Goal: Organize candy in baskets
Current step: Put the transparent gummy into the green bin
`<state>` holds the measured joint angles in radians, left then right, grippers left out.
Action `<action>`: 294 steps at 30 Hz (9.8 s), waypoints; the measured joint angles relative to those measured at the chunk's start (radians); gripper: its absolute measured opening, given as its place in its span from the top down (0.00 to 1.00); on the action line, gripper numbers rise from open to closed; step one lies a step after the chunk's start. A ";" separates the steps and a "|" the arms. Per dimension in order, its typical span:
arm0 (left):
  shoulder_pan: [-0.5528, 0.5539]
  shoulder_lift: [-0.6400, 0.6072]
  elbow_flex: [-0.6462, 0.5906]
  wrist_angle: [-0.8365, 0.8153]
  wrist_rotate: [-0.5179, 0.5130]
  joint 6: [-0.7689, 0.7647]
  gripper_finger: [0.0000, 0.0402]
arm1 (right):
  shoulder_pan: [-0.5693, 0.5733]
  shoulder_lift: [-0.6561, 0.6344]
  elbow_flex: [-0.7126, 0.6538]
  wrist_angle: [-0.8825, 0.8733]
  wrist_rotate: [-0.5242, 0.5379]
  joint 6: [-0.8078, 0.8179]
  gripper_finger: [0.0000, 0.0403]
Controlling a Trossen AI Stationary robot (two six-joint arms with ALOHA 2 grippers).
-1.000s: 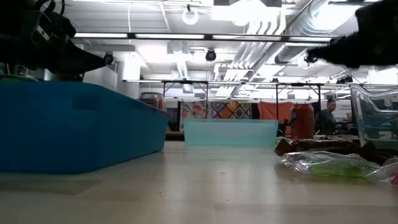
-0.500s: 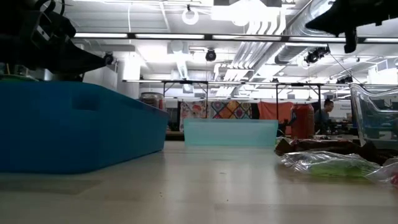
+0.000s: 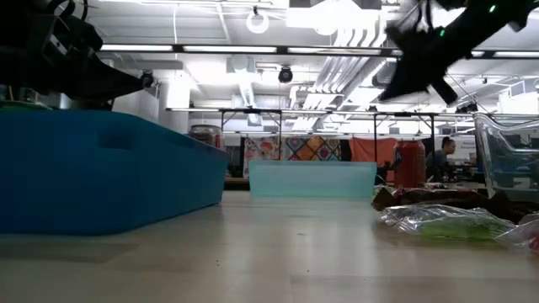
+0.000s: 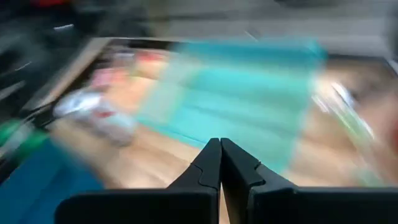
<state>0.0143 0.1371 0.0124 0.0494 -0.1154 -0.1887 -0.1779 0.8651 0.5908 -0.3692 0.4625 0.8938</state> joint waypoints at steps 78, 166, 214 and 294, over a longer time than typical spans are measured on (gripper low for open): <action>0.000 0.000 0.000 0.000 0.000 0.000 1.00 | -0.376 0.637 0.651 -0.543 -0.347 -0.607 0.31; 0.000 0.000 0.000 0.000 0.000 0.000 1.00 | -0.373 0.566 0.534 -0.358 -0.340 -0.603 0.38; 0.000 0.000 0.000 0.000 0.000 0.000 1.00 | -0.635 0.543 0.279 -0.204 -0.364 -0.485 0.38; 0.000 0.000 0.000 0.000 0.000 0.000 1.00 | -0.328 0.627 0.279 0.176 -0.533 -0.359 0.80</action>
<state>0.0140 0.1371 0.0124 0.0494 -0.1150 -0.1890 -0.5060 1.4922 0.8700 -0.1932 -0.0707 0.5351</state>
